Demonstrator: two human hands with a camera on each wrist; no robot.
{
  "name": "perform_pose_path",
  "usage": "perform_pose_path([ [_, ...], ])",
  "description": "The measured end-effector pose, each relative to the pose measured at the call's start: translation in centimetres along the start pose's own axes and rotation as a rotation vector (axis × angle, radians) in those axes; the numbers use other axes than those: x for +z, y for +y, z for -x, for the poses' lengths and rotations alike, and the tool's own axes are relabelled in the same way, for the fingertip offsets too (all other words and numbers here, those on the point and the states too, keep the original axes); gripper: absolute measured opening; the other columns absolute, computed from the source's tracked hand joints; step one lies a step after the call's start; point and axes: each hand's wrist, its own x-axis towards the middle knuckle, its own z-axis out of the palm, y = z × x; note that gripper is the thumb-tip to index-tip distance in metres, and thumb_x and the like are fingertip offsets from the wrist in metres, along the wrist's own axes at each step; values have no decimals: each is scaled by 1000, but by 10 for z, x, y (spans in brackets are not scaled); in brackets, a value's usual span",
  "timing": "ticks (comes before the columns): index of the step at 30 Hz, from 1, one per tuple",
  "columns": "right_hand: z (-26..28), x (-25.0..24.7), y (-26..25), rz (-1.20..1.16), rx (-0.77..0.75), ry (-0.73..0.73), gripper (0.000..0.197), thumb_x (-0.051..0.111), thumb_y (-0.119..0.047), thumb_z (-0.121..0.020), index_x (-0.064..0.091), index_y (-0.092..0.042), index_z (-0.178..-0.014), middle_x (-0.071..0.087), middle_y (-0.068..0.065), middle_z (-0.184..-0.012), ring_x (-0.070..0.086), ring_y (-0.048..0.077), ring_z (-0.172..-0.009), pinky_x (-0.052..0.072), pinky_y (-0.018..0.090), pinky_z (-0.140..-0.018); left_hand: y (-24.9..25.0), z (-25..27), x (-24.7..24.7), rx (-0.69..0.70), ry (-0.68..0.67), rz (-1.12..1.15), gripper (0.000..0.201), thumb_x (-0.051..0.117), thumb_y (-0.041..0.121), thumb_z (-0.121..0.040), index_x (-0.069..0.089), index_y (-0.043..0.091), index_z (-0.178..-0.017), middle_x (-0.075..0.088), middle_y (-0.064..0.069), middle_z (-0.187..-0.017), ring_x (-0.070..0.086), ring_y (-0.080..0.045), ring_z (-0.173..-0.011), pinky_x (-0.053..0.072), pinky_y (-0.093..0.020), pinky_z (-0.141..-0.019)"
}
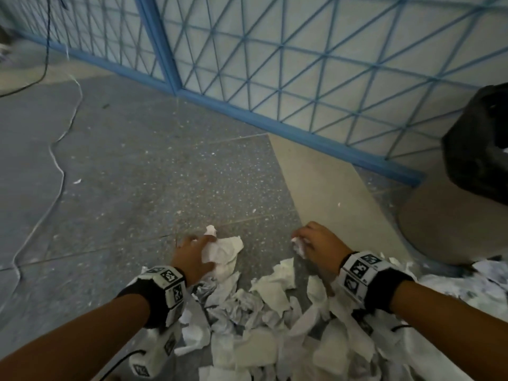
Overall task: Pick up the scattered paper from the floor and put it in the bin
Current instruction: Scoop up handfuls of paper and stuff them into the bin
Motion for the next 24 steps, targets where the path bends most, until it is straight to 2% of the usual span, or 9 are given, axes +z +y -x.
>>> perform_pose_path([
  [3,10,17,-33,186,-131,-157,45,45,-27,-93,40,-21,-137,35,12,-145,31,30,-135,24,38,-113,16,4,6,60,18,41,68,69,34,-78,36,32,-138,23,-13,-148,31,-33,-136,29,-39,-115],
  [5,17,31,-44,290,-76,-354,65,51,-48,-87,22,-33,-143,14,8,-156,13,35,-142,16,45,-117,28,8,11,56,-32,43,81,70,49,-71,29,39,-140,11,-11,-153,20,-36,-140,24,-45,-115],
  [6,21,36,-46,302,-43,-422,70,54,-49,-85,19,-36,-143,7,8,-157,10,38,-142,17,48,-116,32,10,14,62,-61,26,85,69,55,-68,26,41,-140,6,-10,-155,16,-38,-141,24,-47,-115],
  [8,24,44,-43,344,-19,-438,60,57,-32,-87,29,-31,-140,9,11,-155,16,40,-139,26,47,-112,40,15,20,118,-101,-78,78,66,51,-74,26,39,-140,4,-8,-155,15,-38,-141,27,-47,-114],
  [10,24,45,-34,356,-40,-344,42,55,-14,-88,45,-18,-128,25,18,-144,35,38,-128,39,42,-101,46,18,23,205,-118,-168,62,62,34,-82,33,32,-137,17,-8,-151,25,-34,-137,32,-41,-110],
  [12,22,37,-22,288,-51,-226,31,55,-8,-86,53,-11,-117,39,18,-130,49,33,-114,43,37,-93,57,17,19,231,-126,-147,50,58,22,-85,41,25,-132,36,-10,-141,40,-30,-128,37,-35,-105],
  [16,29,-8,-8,90,45,37,27,57,-10,-86,60,-11,-113,47,15,-124,55,31,-109,42,32,-92,100,12,-13,283,-54,64,45,58,26,-81,54,15,-125,58,-13,-129,55,-26,-119,40,-25,-93],
  [21,63,-94,-9,-118,49,456,27,59,-4,-82,64,-9,-108,54,15,-118,54,28,-111,39,28,-93,189,9,-68,498,173,329,46,70,19,-78,60,13,-123,47,-19,-132,42,-26,-127,32,-24,-104],
  [24,96,-160,-6,-154,-9,774,29,58,-4,-75,66,-5,-103,58,18,-110,55,20,-102,36,9,-85,256,20,-102,731,230,597,48,70,25,-72,63,12,-117,60,-14,-124,57,2,-99,38,-4,-88],
])
